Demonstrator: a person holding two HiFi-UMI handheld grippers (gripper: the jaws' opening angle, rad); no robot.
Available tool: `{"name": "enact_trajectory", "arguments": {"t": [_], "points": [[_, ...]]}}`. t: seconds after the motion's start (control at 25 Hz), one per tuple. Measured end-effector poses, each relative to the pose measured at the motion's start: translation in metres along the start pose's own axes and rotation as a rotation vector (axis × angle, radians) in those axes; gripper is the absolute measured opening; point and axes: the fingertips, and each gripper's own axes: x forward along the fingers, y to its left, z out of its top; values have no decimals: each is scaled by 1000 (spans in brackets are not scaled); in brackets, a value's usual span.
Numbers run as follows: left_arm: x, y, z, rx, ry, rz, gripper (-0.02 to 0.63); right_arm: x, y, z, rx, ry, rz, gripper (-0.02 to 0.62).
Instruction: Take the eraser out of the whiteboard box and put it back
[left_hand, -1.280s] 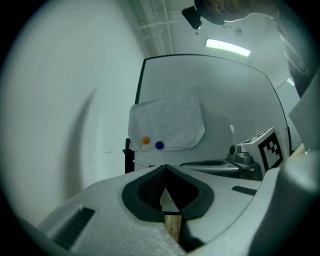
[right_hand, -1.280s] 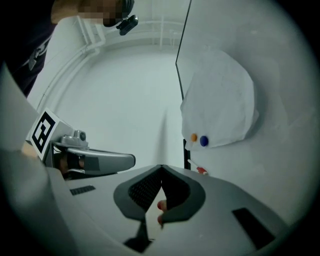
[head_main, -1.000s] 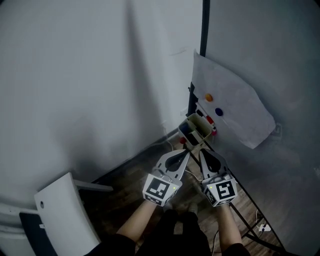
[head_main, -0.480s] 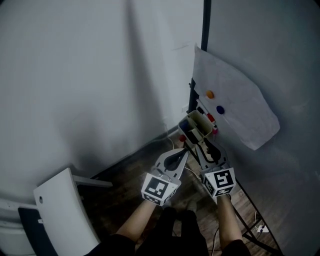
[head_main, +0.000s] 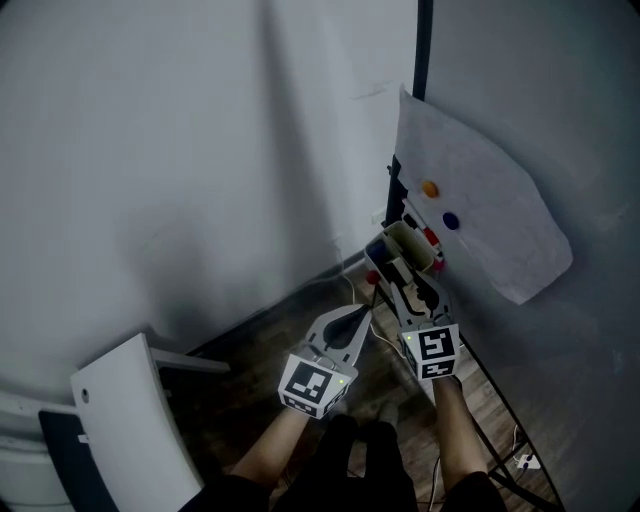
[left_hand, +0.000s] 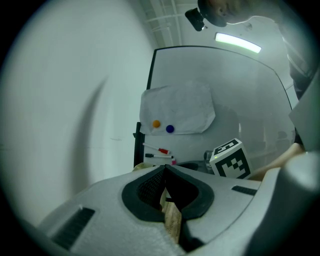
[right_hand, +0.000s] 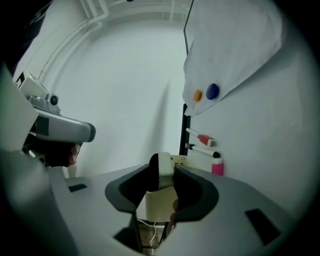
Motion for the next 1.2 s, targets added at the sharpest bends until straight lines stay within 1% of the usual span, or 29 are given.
{"name": "enact_trajectory", "arguments": {"t": [0.24, 0.4, 0.52, 0.72, 0.96, 1.08, 1.2], "points": [[-2, 3, -4, -5, 5, 8, 5, 0, -1, 0, -6, -10, -3, 114], [-3, 2, -1, -2, 1, 8, 5, -1, -1, 0, 0, -10, 3, 107], [-3, 2, 2, 1, -5, 8, 5, -4, -3, 7, 11, -31, 0, 106], [-5, 2, 21, 15, -35, 16, 5, -20, -4, 51, -7, -119, -10, 106], [-12, -6, 82, 61, -129, 23, 5, -61, -8, 125, -24, -262, -38, 106], [-18, -11, 110, 87, -182, 30, 5, -81, -7, 151, -31, -316, -50, 106], [-25, -17, 133, 117, -228, 37, 5, -100, -5, 172, -16, -376, -53, 106]]}}
